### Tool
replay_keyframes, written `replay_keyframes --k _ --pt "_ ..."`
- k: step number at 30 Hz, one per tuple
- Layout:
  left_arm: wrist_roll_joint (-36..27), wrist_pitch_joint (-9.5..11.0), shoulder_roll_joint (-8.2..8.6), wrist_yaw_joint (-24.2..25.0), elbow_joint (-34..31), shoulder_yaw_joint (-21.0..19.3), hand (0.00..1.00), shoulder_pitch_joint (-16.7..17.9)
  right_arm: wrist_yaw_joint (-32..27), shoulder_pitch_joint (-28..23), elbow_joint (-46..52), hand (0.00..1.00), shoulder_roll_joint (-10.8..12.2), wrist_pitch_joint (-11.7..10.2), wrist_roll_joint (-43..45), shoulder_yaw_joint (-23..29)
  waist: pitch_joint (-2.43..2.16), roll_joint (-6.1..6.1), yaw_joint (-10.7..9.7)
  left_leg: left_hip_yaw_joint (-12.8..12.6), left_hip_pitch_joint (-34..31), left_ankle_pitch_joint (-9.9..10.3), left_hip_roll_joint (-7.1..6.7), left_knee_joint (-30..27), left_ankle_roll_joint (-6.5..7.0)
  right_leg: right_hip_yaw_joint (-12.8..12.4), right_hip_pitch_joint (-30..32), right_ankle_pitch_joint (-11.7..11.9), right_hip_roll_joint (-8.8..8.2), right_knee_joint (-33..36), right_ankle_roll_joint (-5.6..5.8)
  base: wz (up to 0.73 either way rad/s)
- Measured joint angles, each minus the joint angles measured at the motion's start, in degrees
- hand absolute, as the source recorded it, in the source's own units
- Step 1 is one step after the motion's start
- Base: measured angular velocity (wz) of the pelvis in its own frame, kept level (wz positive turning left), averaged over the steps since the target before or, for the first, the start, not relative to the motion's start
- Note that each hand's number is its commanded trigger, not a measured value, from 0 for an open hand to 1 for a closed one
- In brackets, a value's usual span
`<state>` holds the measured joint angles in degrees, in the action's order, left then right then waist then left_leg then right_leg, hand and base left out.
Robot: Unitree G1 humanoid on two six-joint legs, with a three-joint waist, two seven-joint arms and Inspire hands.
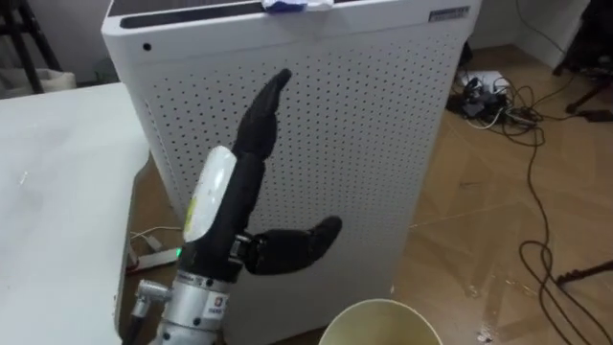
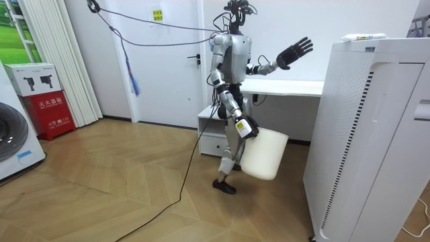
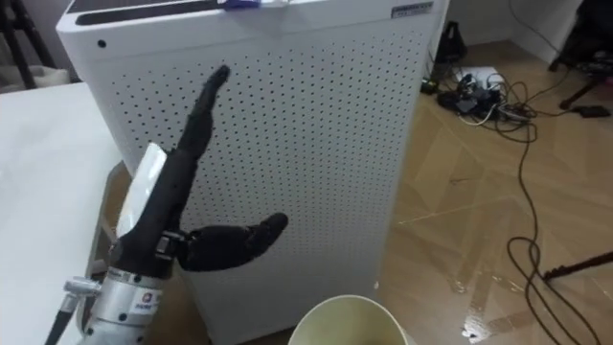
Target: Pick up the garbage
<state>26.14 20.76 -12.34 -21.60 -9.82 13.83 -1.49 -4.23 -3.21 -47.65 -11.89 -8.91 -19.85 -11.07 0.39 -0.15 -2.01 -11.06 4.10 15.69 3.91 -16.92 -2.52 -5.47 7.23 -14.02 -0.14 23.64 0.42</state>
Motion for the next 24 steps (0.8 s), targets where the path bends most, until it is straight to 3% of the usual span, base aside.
replay_keyframes --k 3,6,13,16,17,18,19,21,22,23,24 --pt "3.5 0.9 -0.99 -5.0 -2.6 -3.6 0.00 0.0 0.6 -0.1 -0.4 1.00 0.7 0.0 -0.2 -0.2 -0.03 0.19 2.4 -4.0 3.2 0.0 0.44 1.7 0.00 2.5 0.2 1.1 -0.05 -0.1 -0.35 -0.90" --pt "6.4 1.5 -1.97 -8.2 -5.9 -5.2 0.00 -0.3 1.4 -0.2 -0.4 1.00 0.8 0.0 -0.6 -0.1 -0.07 0.31 2.1 -4.2 3.2 0.0 0.53 2.1 -0.01 2.3 0.6 2.0 0.23 -1.1 -0.31 -0.30" --pt "14.8 2.1 -1.86 -13.2 -7.6 -7.4 0.00 -0.4 3.5 -0.5 -0.8 1.00 0.7 0.2 0.3 -0.1 -0.08 0.37 2.7 -4.8 3.7 0.0 0.77 3.1 -0.01 3.4 0.6 2.9 0.35 -1.8 -0.26 -0.07" --pt "16.0 2.1 -1.62 -16.3 -7.6 -9.0 0.00 -0.4 5.5 -1.4 -0.8 1.00 0.5 0.3 0.1 -0.6 0.05 0.58 5.0 -6.9 4.1 0.5 2.02 1.6 -0.66 8.8 0.7 3.4 0.05 -1.5 -1.23 -0.38" --pt "16.8 2.1 -1.63 -18.0 -7.5 -9.4 0.00 -0.4 6.2 -1.4 -1.2 1.00 0.5 0.3 0.1 -1.3 0.15 0.66 5.8 -7.7 3.9 1.2 2.87 -0.9 -1.31 11.6 0.7 3.3 -0.05 -0.8 -2.03 -0.34" --pt "17.0 2.1 -1.66 -18.6 -7.4 -9.4 0.00 -0.4 6.6 -1.3 -1.5 1.00 0.5 0.3 0.1 -1.4 0.19 0.72 5.8 -7.6 3.4 1.8 3.46 -3.0 -1.48 12.6 0.6 3.0 -0.07 -0.6 -2.42 -0.36" --pt "17.5 2.2 -1.78 -19.6 -7.4 -9.5 0.00 -0.4 7.0 -1.3 -2.2 1.00 0.5 0.3 0.1 -1.8 0.30 0.86 5.9 -7.5 1.8 2.6 4.69 -8.8 -1.89 13.6 0.3 2.0 -0.13 0.8 -3.16 -0.25" --pt "18.5 2.5 -2.30 -20.6 -7.0 -9.5 0.00 -0.4 6.9 -1.6 -3.3 1.00 -0.1 0.3 0.1 -2.4 0.92 1.84 5.6 -5.0 -3.1 2.5 7.34 -22.6 -2.42 12.2 -0.7 -0.2 0.65 3.2 -3.91 -0.14" --pt "18.6 2.9 -2.26 -20.7 -6.7 -9.6 0.00 -0.4 6.8 -1.5 -3.7 1.00 -0.4 0.3 0.2 -2.4 1.18 1.88 5.5 -3.9 -4.5 2.1 7.50 -25.2 -2.40 11.7 -0.8 -0.8 0.79 4.1 -4.07 -0.07" --pt "19.4 3.8 -2.15 -20.7 -5.5 -9.5 0.00 -0.3 6.8 -1.5 -4.5 1.00 -0.8 0.3 0.1 -2.4 1.37 2.44 5.6 -0.5 -7.0 2.2 5.95 -28.1 -0.96 10.8 -0.9 -1.9 0.69 5.2 -4.70 -0.11" --pt "19.9 4.3 -2.14 -20.6 -5.0 -9.3 0.00 -0.4 6.7 -0.9 -6.4 1.00 -0.5 0.3 -0.2 -2.2 1.40 2.17 5.5 2.0 -10.0 3.0 3.80 -27.6 0.16 10.0 -0.9 -2.3 0.12 5.5 -4.45 -0.17"
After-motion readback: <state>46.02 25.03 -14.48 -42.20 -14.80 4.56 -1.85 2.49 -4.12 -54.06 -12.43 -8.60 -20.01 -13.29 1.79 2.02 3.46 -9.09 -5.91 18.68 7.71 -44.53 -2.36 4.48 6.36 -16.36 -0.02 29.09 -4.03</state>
